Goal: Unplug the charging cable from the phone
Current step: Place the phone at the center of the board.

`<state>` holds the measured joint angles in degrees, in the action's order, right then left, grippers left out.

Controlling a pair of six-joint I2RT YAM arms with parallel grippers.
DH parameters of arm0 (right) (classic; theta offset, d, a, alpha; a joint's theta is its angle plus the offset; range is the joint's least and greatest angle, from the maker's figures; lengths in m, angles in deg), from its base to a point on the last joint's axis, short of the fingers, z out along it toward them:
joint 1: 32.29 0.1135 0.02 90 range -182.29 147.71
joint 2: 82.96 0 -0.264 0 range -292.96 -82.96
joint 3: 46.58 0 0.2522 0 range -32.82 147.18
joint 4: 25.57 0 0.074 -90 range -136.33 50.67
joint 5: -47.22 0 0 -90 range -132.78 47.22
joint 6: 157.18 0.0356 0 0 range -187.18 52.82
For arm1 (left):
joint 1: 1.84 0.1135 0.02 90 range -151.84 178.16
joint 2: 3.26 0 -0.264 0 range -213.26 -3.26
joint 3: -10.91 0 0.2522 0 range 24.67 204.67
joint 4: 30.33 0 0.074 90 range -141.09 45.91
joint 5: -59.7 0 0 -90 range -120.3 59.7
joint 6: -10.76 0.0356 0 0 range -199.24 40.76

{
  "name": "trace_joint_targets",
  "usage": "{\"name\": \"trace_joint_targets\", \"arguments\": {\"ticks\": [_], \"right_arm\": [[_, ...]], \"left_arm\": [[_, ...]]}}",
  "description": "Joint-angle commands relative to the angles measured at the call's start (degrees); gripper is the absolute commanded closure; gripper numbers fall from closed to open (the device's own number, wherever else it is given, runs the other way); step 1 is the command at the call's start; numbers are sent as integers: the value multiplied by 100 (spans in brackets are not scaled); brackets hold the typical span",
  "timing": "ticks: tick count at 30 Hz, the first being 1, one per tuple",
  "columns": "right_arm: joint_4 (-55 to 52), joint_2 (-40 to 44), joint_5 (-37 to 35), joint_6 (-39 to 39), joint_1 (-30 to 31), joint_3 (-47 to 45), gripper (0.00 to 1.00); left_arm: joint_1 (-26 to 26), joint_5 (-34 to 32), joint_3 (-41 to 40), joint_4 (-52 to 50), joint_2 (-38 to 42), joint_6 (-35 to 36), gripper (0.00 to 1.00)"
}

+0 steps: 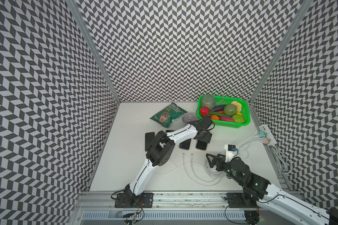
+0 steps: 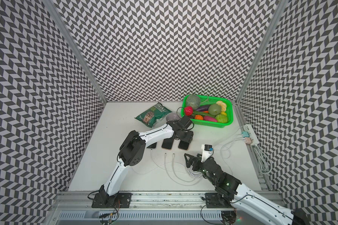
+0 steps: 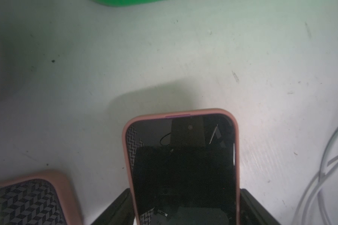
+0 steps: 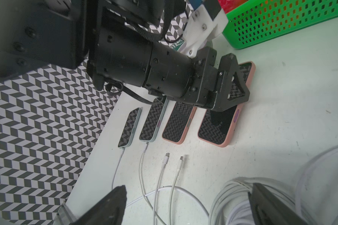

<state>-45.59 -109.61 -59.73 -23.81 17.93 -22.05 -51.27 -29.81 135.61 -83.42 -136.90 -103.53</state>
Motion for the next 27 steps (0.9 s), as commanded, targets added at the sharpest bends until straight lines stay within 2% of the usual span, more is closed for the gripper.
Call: {"name": "trace_joint_targets", "arguments": {"ticks": [1,10,23,27], "right_arm": [[-197,206,-188,-125,-86,-81,0],[-210,292,-132,-180,-210,-143,0],[-81,168,-50,-238,-308,-161,0],[-52,103,-45,-280,-350,-119,0]], "left_arm": [[-31,-133,360,0,-92,-49,82],[-40,-299,514,-144,-284,-58,62],[-84,-409,509,-172,-343,-58,2],[-102,-481,449,-135,-272,-80,0]]}}
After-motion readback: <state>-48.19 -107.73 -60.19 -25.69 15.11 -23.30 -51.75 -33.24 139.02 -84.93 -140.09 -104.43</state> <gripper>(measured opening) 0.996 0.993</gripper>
